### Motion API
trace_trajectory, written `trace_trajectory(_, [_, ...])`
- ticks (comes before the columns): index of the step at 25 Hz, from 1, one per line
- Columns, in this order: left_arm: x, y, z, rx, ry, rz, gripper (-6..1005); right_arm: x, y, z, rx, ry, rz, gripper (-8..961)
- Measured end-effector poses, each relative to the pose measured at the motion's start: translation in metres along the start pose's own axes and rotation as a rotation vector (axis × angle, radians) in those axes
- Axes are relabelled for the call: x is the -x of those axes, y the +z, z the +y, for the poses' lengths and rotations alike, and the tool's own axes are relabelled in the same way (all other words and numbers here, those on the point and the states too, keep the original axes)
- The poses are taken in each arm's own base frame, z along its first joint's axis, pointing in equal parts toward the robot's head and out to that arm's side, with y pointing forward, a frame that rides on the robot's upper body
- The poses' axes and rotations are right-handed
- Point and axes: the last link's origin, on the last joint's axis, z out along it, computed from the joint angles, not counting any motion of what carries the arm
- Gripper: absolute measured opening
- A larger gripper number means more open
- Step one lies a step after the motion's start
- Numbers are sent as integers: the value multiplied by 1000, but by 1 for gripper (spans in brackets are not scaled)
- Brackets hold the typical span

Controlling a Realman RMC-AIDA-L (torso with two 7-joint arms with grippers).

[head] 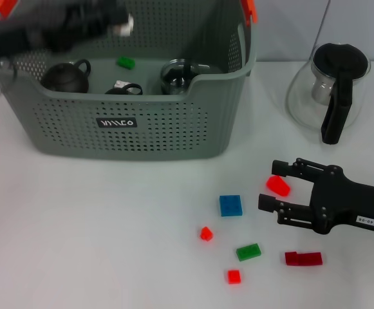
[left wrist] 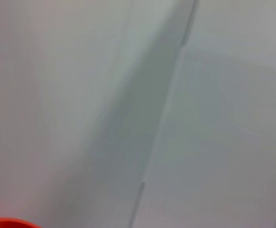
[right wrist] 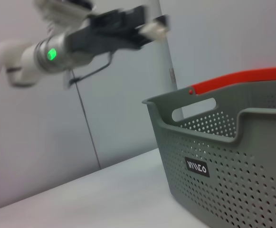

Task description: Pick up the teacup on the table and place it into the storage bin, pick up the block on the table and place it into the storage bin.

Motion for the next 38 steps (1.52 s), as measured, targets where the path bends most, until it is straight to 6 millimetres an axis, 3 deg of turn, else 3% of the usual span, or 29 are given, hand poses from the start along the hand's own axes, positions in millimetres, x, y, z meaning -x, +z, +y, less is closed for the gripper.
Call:
trace_trajectory(3, [-21,18,-18,-95,-14,-79,503,0,0,0,1,0,-1,820])
trace_trajectory(6, [-27,38,-34,-193,-10,-179,513,1,1,0,2,-2,-1,820])
trace_trajectory(13, [-7,70,-65,-465,24,-439,535,2,2,-1,4,-6,-3,820])
trace_trajectory(20, [7,78,-69,-551,21,-489,557,3,3,-1,5,-6,-5,820])
trace_trajectory(25, [-2,59,-57,-492,-17,-335,573,3,4,-1,7,-5,-7,820])
trace_trajectory(29, [5,27,-35,-344,5,-144,640,2,4,0,8,-2,-7,820])
trace_trajectory(34, [52,-13,1,-150,135,-13,677,3,5,-1,5,-2,-4,820])
trace_trajectory(38, [102,-29,25,-94,242,-37,667,3,5,-2,4,-4,-3,820])
